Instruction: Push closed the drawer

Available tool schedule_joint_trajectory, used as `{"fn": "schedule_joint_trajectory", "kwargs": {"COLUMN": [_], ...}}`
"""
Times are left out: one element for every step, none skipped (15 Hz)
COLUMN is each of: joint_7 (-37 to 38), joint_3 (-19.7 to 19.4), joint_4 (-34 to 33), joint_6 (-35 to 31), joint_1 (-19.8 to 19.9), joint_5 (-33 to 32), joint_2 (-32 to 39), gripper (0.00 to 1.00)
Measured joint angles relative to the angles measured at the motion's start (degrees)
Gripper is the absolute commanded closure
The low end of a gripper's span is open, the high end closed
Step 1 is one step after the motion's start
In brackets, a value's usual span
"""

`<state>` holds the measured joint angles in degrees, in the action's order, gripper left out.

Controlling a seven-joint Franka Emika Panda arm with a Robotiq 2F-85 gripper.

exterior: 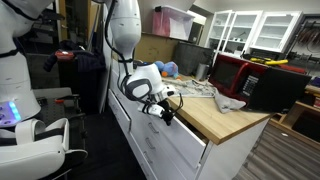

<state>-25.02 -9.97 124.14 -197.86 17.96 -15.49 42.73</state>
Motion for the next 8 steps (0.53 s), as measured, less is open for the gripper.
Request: {"fn": "schedule_joint_trajectory", "kwargs": {"joint_7": [0.46, 0.81, 1.09, 1.69, 2.15, 2.75, 3.02, 3.20], "joint_3": [-0.29, -0.47, -0.54, -0.59, -0.61, -0.58, -0.38, -0.06], "joint_4": [-0.88, -1.71, -2.28, -2.77, -3.12, -3.19, -3.08, -2.66], "joint_6": [0.01, 0.05, 0.06, 0.06, 0.06, 0.05, 0.05, 0.05], "joint_1": [-0.34, -0.60, -0.74, -0.87, -0.94, -1.02, -1.05, -0.98], "joint_5": [0.00, 0.03, 0.08, 0.08, 0.09, 0.08, 0.07, 0.01], "joint_2": [0.30, 0.59, 0.84, 1.05, 1.21, 1.23, 1.22, 1.11], "gripper": [1.00, 1.00, 1.00, 1.00, 1.00, 1.00, 1.00, 1.00]}}
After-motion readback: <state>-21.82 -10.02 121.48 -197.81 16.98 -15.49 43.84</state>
